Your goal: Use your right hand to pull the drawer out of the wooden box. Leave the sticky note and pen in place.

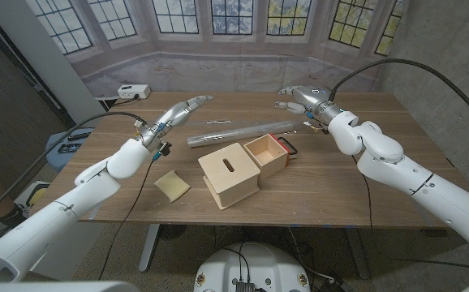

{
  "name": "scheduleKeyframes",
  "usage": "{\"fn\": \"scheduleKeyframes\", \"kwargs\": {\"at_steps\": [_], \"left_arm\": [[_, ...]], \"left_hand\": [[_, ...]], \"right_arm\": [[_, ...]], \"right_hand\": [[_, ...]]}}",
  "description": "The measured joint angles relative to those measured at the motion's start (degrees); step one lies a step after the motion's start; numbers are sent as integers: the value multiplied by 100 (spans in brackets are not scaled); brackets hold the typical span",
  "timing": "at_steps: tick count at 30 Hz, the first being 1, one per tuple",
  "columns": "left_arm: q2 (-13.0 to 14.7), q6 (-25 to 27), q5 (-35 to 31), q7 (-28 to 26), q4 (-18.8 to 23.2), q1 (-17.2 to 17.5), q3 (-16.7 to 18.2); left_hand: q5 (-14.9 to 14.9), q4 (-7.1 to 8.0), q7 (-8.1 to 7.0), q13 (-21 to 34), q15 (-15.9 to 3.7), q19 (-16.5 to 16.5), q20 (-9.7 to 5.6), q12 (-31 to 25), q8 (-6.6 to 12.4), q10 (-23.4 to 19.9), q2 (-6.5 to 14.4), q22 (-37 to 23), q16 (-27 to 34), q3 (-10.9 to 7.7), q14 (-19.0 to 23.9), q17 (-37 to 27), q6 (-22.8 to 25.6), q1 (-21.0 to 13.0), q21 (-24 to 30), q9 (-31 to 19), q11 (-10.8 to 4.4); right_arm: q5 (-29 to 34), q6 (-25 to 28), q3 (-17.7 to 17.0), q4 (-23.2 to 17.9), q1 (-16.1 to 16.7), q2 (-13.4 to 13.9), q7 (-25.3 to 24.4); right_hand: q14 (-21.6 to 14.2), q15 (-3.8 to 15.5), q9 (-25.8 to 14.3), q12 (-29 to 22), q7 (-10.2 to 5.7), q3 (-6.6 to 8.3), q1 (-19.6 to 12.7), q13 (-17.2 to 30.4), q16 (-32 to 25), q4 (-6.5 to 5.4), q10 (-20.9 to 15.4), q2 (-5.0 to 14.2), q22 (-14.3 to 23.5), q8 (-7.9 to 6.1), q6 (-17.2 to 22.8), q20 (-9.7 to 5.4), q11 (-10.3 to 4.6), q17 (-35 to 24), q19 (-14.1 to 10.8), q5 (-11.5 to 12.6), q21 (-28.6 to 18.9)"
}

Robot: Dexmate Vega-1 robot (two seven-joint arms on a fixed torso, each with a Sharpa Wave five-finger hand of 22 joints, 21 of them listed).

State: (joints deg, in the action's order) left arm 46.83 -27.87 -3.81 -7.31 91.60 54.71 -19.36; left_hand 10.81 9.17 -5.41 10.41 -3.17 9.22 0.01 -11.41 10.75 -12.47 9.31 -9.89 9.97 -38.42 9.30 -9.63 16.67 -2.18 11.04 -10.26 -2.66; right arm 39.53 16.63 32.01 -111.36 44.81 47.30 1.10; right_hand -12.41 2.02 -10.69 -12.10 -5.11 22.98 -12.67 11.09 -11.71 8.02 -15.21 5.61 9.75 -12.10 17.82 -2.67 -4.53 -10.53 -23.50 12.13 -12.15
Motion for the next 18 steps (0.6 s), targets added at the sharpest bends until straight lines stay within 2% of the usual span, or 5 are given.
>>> {"fn": "scheduleKeyframes", "kwargs": {"at_steps": [14,18], "left_arm": [[-286,-22,188,-108,-137,-1,-53],[-403,-66,470,-191,-201,13,-64]], "left_hand": [[0,-26,30,0,21,41,41,0,0,0,20,0,0,-25,-21,0,31,-27,0,0,0],[0,-47,30,0,21,41,41,0,0,0,-2,0,0,-47,-21,30,31,-49,0,0,0]], "right_arm": [[-412,55,37,47,24,-59,-367],[-541,62,52,51,93,-74,-481]], "right_hand": [[-15,15,0,0,3,3,0,0,0,4,-65,0,-1,0,64,0,18,-29,0,0,34],[-25,25,0,0,3,3,0,0,0,3,-83,0,-1,-22,125,0,0,-29,0,-28,34]]}}
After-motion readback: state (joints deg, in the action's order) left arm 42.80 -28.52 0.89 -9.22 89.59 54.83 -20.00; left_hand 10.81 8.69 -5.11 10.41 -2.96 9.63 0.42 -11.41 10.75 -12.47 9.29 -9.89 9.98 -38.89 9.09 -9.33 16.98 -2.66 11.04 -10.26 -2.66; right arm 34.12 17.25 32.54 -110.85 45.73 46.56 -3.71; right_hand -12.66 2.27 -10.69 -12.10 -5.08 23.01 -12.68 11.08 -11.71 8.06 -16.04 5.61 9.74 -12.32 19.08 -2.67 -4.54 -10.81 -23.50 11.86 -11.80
